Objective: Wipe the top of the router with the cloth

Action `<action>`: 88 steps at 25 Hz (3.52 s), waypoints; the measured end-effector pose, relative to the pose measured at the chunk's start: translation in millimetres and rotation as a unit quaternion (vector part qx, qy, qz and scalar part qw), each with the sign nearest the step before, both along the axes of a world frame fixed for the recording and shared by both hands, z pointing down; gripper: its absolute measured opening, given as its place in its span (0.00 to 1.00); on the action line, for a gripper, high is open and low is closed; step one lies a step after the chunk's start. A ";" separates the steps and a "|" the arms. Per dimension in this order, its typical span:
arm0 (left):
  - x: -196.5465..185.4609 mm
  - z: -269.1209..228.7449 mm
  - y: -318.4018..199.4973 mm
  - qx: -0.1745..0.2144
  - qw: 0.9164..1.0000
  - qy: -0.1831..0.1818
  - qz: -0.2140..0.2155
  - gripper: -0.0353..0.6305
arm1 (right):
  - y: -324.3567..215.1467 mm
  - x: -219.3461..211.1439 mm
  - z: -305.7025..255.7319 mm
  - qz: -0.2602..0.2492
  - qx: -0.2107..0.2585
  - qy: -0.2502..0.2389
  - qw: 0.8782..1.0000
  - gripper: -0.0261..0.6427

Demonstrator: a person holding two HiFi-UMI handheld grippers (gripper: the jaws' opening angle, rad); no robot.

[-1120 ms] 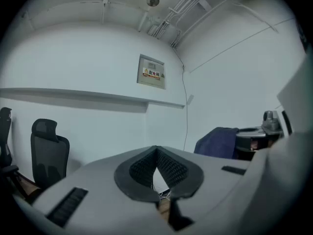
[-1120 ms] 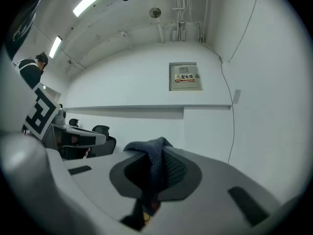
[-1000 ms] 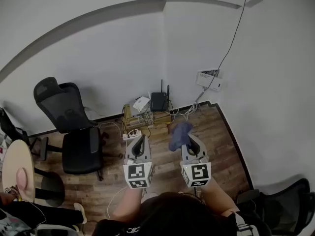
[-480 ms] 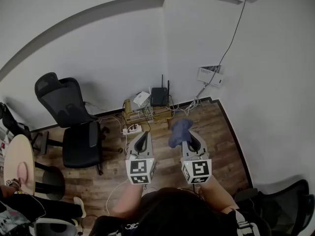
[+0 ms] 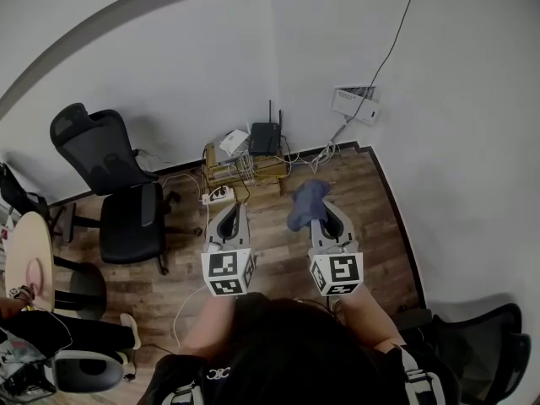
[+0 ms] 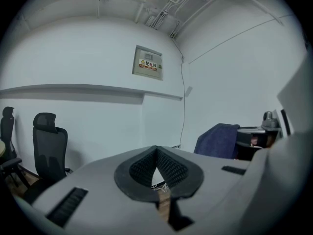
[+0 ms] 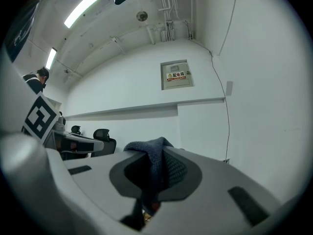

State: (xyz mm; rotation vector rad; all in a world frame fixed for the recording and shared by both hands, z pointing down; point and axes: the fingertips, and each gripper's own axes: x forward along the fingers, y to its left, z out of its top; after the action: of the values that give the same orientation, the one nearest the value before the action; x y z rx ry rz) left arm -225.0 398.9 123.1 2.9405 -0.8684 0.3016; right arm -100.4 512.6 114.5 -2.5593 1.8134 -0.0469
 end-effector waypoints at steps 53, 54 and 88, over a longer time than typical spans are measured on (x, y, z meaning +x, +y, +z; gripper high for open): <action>215.1 48.1 -259.1 -0.042 0.998 -0.002 0.052 0.05 | -287.0 169.9 25.8 -0.027 -0.039 0.021 0.999 0.06; 217.0 47.9 -267.0 -0.043 0.998 0.001 0.052 0.05 | -295.0 171.6 25.2 -0.026 -0.040 0.024 0.999 0.06; 306.2 81.4 -408.3 -0.063 0.998 -0.018 -0.012 0.05 | -476.6 267.6 46.0 -0.143 -0.039 0.043 0.988 0.06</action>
State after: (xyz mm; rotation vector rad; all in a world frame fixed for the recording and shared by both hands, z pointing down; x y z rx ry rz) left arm 81.1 -9.4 204.5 2.8139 -0.8557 0.3934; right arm 167.2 36.0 160.6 -2.3599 2.2413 -0.0095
